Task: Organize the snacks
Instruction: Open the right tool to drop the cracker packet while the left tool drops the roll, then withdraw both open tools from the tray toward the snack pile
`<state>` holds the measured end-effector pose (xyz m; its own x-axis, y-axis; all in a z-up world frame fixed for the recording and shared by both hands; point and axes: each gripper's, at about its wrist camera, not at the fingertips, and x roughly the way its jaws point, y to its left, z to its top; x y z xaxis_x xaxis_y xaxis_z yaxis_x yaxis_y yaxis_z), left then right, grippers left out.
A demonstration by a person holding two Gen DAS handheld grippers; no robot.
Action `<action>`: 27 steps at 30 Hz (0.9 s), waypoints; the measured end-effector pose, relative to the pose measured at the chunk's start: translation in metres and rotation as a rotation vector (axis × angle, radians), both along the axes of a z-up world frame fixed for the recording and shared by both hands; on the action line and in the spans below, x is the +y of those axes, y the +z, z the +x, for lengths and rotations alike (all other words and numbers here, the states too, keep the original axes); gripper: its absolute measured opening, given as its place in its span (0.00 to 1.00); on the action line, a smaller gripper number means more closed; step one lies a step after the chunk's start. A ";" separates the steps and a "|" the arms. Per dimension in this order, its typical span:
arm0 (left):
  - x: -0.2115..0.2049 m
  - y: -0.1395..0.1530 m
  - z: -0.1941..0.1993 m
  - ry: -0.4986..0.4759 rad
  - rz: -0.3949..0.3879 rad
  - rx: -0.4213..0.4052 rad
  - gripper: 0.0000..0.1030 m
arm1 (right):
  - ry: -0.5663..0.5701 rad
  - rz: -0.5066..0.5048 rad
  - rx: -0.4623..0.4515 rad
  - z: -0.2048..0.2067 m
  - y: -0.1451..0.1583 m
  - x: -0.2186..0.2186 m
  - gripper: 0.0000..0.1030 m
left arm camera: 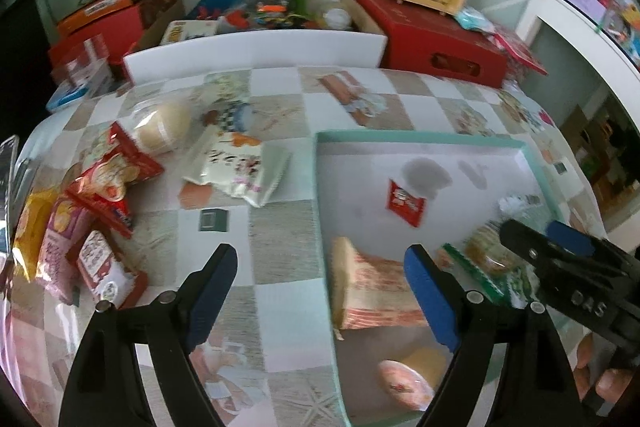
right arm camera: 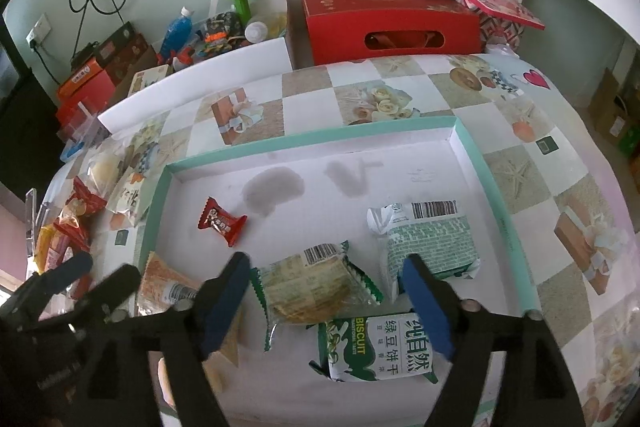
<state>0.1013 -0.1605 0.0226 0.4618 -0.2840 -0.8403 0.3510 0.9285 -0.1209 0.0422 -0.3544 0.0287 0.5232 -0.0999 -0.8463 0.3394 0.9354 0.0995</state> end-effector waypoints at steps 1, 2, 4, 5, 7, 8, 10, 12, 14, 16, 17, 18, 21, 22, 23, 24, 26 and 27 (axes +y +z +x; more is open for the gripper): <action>0.003 0.000 0.002 0.012 -0.004 0.002 0.94 | 0.003 -0.006 0.000 0.000 0.000 0.001 0.84; 0.005 0.000 0.003 0.022 -0.006 0.003 0.95 | 0.007 -0.013 -0.001 0.000 0.000 0.002 0.84; 0.010 0.000 0.004 0.042 -0.009 -0.001 0.95 | 0.013 -0.015 -0.003 0.000 0.001 0.002 0.84; 0.013 0.001 0.005 0.052 -0.010 -0.003 0.95 | 0.017 -0.015 -0.003 0.000 0.001 0.003 0.84; 0.016 0.001 0.006 0.063 -0.015 -0.012 0.96 | 0.021 -0.018 -0.005 0.000 0.000 0.004 0.88; 0.017 0.002 0.006 0.069 -0.016 -0.018 0.96 | 0.022 -0.021 -0.008 0.000 0.000 0.004 0.98; 0.020 0.002 0.007 0.078 -0.014 -0.027 1.00 | 0.028 -0.031 -0.025 0.000 0.002 0.005 1.00; 0.022 0.003 0.008 0.086 -0.013 -0.035 1.00 | 0.031 -0.033 -0.032 -0.001 0.004 0.005 1.00; 0.023 0.003 0.008 0.089 -0.018 -0.036 1.00 | 0.030 -0.031 -0.034 -0.001 0.004 0.005 1.00; 0.025 0.003 0.009 0.091 -0.028 -0.034 1.00 | 0.028 -0.032 -0.032 -0.001 0.004 0.005 1.00; 0.025 0.003 0.009 0.092 -0.031 -0.034 1.00 | 0.029 -0.031 -0.032 -0.001 0.004 0.005 1.00; 0.026 0.003 0.009 0.093 -0.035 -0.033 1.00 | 0.029 -0.031 -0.032 -0.001 0.004 0.005 1.00; 0.027 0.005 0.008 0.098 -0.039 -0.043 1.00 | 0.033 -0.036 -0.032 0.000 0.004 0.006 1.00; 0.027 0.005 0.009 0.099 -0.038 -0.044 1.00 | 0.035 -0.037 -0.031 0.000 0.004 0.007 1.00; 0.028 0.005 0.009 0.098 -0.040 -0.045 1.00 | 0.038 -0.039 -0.030 0.000 0.003 0.008 1.00; 0.029 0.006 0.009 0.098 -0.044 -0.044 1.00 | 0.040 -0.040 -0.029 0.001 0.003 0.009 1.00; 0.031 0.007 0.009 0.101 -0.045 -0.050 1.00 | 0.045 -0.042 -0.029 0.001 0.003 0.011 1.00; 0.032 0.007 0.009 0.102 -0.047 -0.053 1.00 | 0.047 -0.043 -0.028 0.002 0.003 0.011 1.00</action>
